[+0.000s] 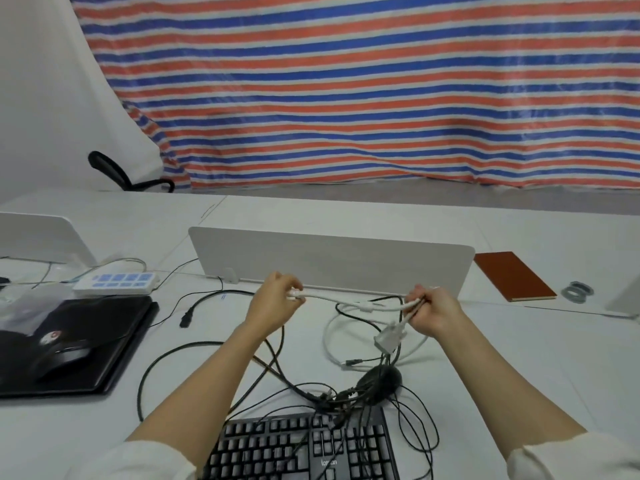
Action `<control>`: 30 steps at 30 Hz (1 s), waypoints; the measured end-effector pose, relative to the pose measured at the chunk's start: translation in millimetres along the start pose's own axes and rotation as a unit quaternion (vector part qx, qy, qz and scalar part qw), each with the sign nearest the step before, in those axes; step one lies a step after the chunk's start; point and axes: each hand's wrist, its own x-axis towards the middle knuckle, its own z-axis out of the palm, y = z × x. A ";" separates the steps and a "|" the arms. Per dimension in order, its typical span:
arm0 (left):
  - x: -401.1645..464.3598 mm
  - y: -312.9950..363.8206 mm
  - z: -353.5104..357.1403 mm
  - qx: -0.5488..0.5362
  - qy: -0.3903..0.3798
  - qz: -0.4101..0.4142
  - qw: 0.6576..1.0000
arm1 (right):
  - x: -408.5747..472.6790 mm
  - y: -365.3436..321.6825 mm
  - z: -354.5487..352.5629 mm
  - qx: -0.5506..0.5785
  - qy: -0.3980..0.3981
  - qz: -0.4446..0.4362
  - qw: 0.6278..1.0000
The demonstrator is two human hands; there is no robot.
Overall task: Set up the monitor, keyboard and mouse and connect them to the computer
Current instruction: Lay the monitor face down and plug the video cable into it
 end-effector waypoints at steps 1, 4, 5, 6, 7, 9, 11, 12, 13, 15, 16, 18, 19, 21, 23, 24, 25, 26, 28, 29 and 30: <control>0.8 1.8 -2.5 0.014 0.012 0.000 1.000 | 0.4 4.4 1.9 -0.047 -0.005 -0.011 0.999; -4.5 6.8 0.2 0.061 -0.043 0.029 0.997 | -5.7 5.5 13.9 -0.243 -0.016 -0.089 0.966; -8.7 7.4 2.1 0.072 -0.072 0.032 0.994 | -9.3 3.0 18.2 -0.310 -0.029 -0.121 0.943; -13.0 7.9 3.9 0.083 -0.101 0.031 0.991 | -13.2 -0.9 22.1 -0.368 -0.044 -0.152 0.916; -16.1 6.9 6.1 0.092 -0.130 0.032 0.987 | -16.6 -5.1 25.3 -0.417 -0.055 -0.183 0.888; -20.7 5.3 12.0 0.097 -0.175 0.029 0.979 | -22.7 -12.9 32.6 -0.493 -0.066 -0.242 0.833; -25.3 10.7 13.7 0.063 -0.189 0.012 0.980 | -31.1 -20.5 42.4 -0.537 -0.080 -0.305 0.782; -25.9 13.1 13.4 0.043 -0.185 0.007 0.982 | -35.7 -23.8 47.6 -0.550 -0.090 -0.336 0.759; -24.9 15.4 12.4 0.027 -0.174 0.005 0.984 | -40.9 -27.2 52.6 -0.559 -0.101 -0.367 0.737; -22.3 20.1 7.9 -0.003 -0.142 -0.001 0.990 | -51.8 -32.2 60.0 -0.575 -0.116 -0.416 0.695; -21.5 22.5 5.3 -0.020 -0.124 -0.008 0.992 | -55.8 -34.0 61.1 -0.584 -0.119 -0.432 0.677; -16.5 30.2 0.1 -0.048 -0.085 -0.017 0.995 | -62.6 -41.0 59.4 -0.609 -0.114 -0.444 0.647; -14.1 35.0 -2.4 -0.060 -0.060 -0.017 0.996 | -65.7 -45.5 57.2 -0.629 -0.107 -0.443 0.630; -8.7 49.9 -8.0 -0.087 0.010 -0.001 0.996 | -75.3 -57.4 54.4 -0.665 -0.082 -0.443 0.596; -3.2 70.4 -11.7 -0.110 0.086 0.037 0.990 | -87.1 -68.5 50.7 -0.673 -0.038 -0.454 0.582; -2.2 82.3 -12.0 -0.118 0.115 0.056 0.985 | -93.3 -72.4 46.8 -0.670 -0.015 -0.463 0.580; -1.6 92.7 -11.4 -0.123 0.136 0.069 0.981 | -98.4 -74.8 42.6 -0.665 0.003 -0.471 0.580; -1.3 104.4 -8.3 -0.125 0.146 0.081 0.978 | -104.6 -76.7 34.7 -0.661 0.022 -0.475 0.581; -2.2 122.4 -0.1 -0.123 0.136 0.102 0.978 | -113.7 -76.6 16.7 -0.653 0.043 -0.475 0.589; -2.9 130.6 6.2 -0.119 0.117 0.121 0.978 | -118.6 -76.2 5.3 -0.644 0.049 -0.477 0.595; -4.1 138.9 13.5 -0.117 0.093 0.142 0.979 | -123.1 -75.7 -8.4 -0.635 0.054 -0.484 0.600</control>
